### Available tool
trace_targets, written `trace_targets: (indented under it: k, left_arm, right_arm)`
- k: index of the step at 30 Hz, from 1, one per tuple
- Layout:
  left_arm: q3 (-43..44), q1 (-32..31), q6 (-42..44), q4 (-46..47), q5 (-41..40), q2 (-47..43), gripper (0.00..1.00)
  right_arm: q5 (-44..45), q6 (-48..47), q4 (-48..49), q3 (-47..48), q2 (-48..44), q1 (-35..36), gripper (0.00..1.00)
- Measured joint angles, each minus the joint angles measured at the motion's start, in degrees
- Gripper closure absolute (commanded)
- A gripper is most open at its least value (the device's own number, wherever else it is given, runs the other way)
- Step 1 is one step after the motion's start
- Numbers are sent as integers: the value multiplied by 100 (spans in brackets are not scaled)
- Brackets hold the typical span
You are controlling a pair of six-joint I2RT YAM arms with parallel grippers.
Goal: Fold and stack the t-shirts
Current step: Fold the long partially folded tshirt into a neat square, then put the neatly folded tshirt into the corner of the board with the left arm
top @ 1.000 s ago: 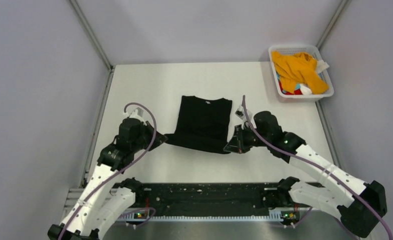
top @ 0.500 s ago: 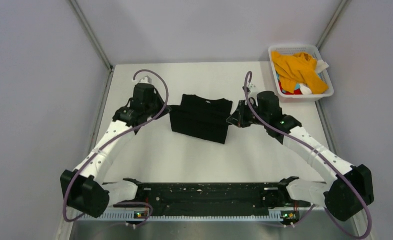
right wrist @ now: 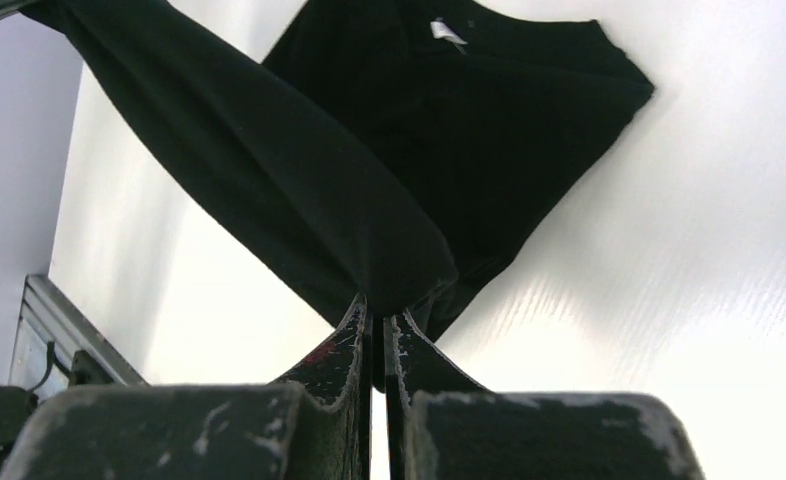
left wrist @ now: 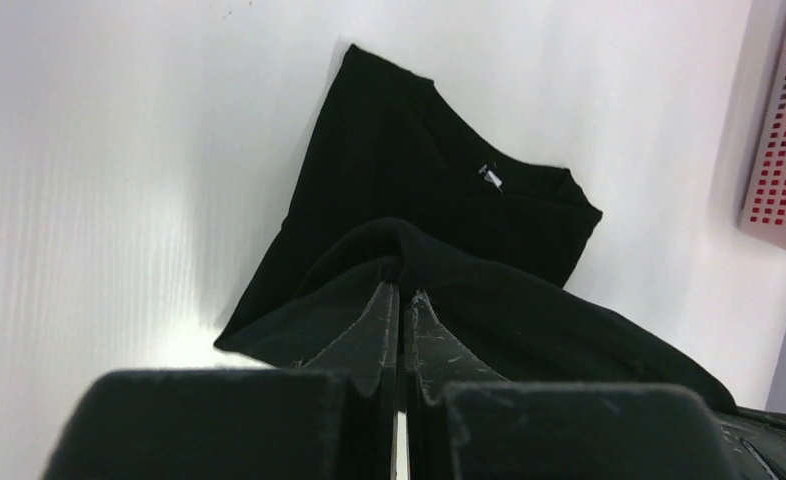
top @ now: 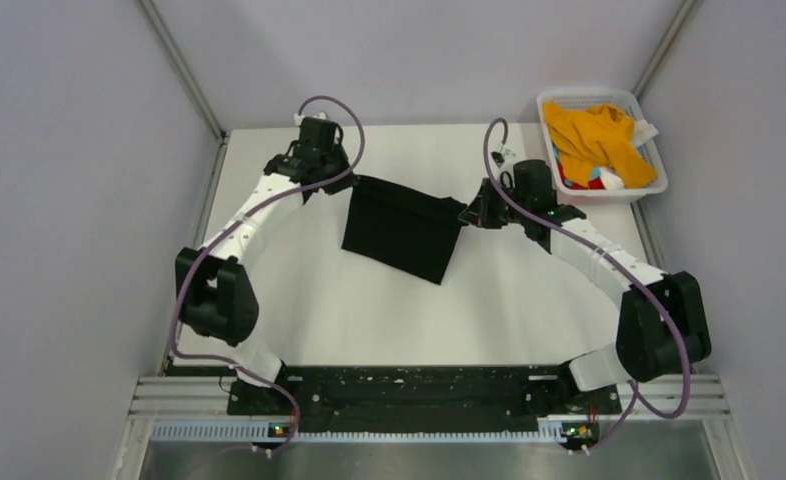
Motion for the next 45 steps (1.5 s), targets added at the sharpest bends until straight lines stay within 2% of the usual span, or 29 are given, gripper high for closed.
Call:
trace_targets:
  k: [11, 12, 14, 15, 16, 18, 20, 22, 24, 27, 31, 34, 39, 45]
  left_arm:
    - [1805, 170, 127, -289, 122, 2157, 100]
    - [1952, 175, 133, -291, 127, 2330, 97]
    - [2245, 192, 138, -313, 162, 2675, 80]
    - [2382, 205, 151, -330, 186, 2841, 72]
    - [2546, 221, 155, -354, 208, 3025, 59]
    - [2830, 267, 205, -363, 232, 3340, 37]
    - [3110, 337, 223, -396, 302, 3622, 20]
    - [3333, 389, 273, -470, 389, 3803, 8]
    - [3449, 431, 304, -501, 457, 3864, 4]
    - [3383, 455, 385, -455, 546, 3786, 2]
    - [2634, 446, 586, -330, 726, 3322, 2]
    - [2052, 439, 721, -278, 914, 3023, 4]
    - [1617, 435, 876, -247, 1314, 2966, 18]
    - [1698, 435, 1005, -363, 1429, 3130, 33]
  right_arm:
    - [-361, 254, 739, 717, 1757, -586, 100]
    - [-376, 286, 787, 811, 1934, -627, 98]
    - [-385, 319, 901, 1029, 2310, -693, 92]
    - [-380, 341, 949, 1126, 2479, -713, 87]
    - [-378, 354, 979, 1246, 2671, -732, 78]
    - [-321, 374, 1008, 1508, 3064, -769, 47]
    - [-225, 446, 1001, 1670, 3322, -800, 29]
    - [-52, 446, 929, 1832, 3488, -820, 15]
    - [153, 452, 848, 1967, 3506, -826, 3]
    - [435, 435, 907, 2035, 3364, -835, 1]
    - [745, 393, 925, 1676, 2719, -839, 1]
    - [581, 404, 1049, 1281, 2096, -844, 1]
    - [-323, 520, 1668, 846, 1639, -811, 1]
    - [-1143, 879, 2249, 688, 1943, -643, 1]
